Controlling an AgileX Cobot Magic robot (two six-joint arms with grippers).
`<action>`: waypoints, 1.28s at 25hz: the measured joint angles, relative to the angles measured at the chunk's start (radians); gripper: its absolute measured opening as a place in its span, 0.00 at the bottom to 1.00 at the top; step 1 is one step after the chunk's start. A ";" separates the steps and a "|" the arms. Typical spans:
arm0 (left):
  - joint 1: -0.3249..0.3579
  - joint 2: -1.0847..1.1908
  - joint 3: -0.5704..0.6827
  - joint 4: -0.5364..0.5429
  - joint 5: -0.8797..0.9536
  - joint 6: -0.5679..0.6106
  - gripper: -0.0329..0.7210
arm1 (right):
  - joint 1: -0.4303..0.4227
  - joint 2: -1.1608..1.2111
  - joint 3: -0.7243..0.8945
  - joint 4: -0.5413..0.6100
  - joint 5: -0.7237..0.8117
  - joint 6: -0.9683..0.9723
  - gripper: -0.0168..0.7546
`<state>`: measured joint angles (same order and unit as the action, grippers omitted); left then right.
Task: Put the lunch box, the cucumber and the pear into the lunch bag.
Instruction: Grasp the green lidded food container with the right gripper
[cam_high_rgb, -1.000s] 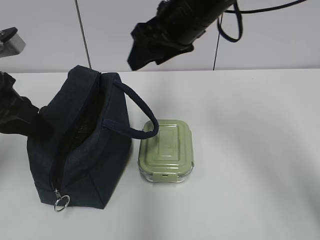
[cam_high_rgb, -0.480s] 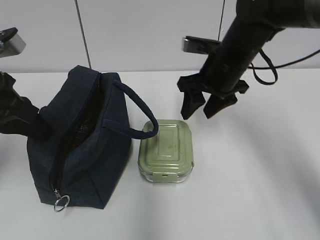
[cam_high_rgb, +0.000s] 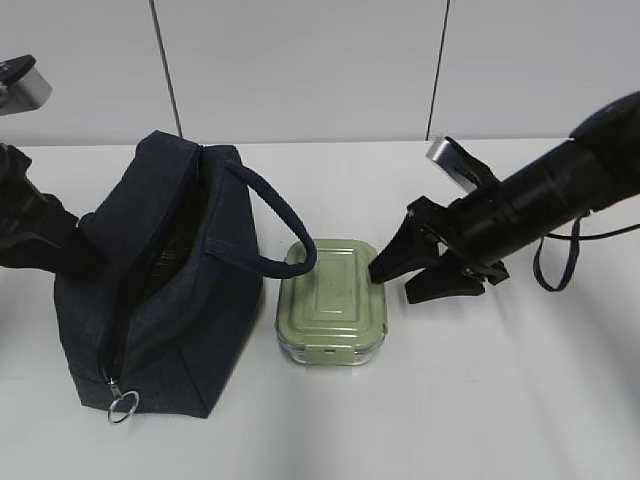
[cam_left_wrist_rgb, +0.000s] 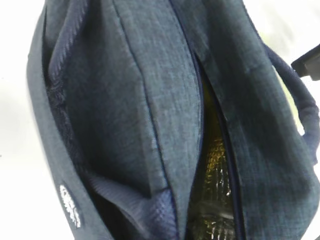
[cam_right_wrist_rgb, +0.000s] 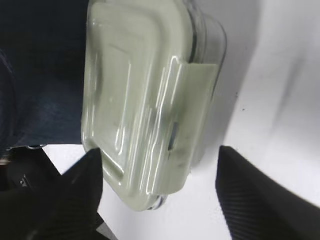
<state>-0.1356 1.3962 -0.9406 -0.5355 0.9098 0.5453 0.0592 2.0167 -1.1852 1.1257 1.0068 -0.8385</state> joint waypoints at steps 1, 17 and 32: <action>0.000 0.000 0.000 0.000 0.000 0.000 0.04 | -0.010 0.000 0.017 0.040 0.000 -0.046 0.73; 0.000 0.000 0.000 0.001 0.003 0.000 0.04 | -0.046 0.137 0.086 0.352 0.098 -0.357 0.79; 0.000 0.000 0.000 0.001 0.004 0.000 0.04 | -0.035 0.152 0.077 0.360 0.110 -0.359 0.79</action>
<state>-0.1356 1.3962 -0.9406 -0.5345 0.9135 0.5453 0.0241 2.1688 -1.1079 1.4860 1.1167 -1.1972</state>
